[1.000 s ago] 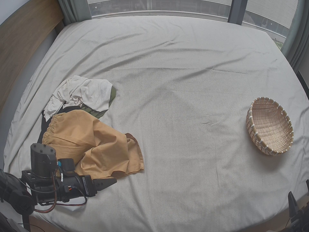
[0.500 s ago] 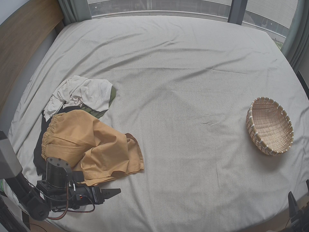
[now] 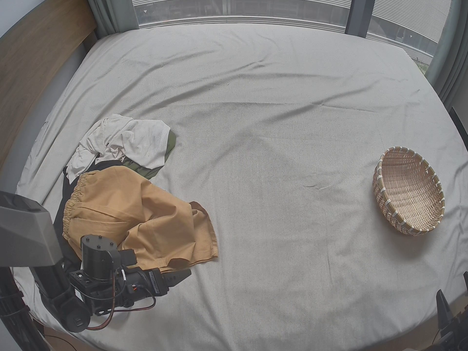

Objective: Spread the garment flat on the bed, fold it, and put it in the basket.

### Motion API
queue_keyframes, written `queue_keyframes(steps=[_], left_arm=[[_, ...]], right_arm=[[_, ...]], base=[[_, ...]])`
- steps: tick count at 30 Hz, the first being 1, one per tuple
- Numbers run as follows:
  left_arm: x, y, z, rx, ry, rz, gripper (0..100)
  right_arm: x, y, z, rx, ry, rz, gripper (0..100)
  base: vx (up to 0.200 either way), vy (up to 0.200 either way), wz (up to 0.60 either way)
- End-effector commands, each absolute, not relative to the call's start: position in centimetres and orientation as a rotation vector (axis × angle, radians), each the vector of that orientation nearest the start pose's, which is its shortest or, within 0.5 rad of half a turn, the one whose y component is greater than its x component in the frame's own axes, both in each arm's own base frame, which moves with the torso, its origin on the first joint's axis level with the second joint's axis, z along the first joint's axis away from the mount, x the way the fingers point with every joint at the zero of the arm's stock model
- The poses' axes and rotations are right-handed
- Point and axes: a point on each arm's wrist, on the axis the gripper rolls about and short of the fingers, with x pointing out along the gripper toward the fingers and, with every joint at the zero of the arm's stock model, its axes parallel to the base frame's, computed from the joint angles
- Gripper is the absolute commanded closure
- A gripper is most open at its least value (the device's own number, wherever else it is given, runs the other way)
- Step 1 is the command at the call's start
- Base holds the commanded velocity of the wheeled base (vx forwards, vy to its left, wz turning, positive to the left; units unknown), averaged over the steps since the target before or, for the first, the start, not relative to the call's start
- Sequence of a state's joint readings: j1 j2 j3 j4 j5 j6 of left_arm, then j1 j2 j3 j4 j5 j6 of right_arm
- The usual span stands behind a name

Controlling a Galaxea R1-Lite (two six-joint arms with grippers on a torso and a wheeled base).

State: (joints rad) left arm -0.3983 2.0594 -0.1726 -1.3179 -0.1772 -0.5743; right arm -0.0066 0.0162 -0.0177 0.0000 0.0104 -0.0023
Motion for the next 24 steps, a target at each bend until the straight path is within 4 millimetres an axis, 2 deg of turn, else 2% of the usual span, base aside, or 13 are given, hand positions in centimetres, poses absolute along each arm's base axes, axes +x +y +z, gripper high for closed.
queue_keyframes(steps=[1,12,18,24], left_arm=[[22.8,-10.0,-0.5,-0.477,0.742,-0.322,0],[22.4,-9.8,-0.3,-0.481,0.737,-0.321,0],[23.5,-10.1,0.4,-0.534,0.648,-0.3,0],[23.7,-10.3,0.3,-0.583,0.645,-0.289,0]], right_arm=[[-2.3,0.0,7.6,-0.002,0.0,0.005,0],[-2.3,0.0,7.6,-0.003,0.0,0.005,0],[-2.3,0.0,7.6,-0.002,0.0,0.005,0],[-2.3,0.0,7.6,-0.002,0.0,0.005,0]], base=[[0.0,0.0,0.0],[0.0,0.0,0.0],[0.0,0.0,0.0],[0.0,0.0,0.0]])
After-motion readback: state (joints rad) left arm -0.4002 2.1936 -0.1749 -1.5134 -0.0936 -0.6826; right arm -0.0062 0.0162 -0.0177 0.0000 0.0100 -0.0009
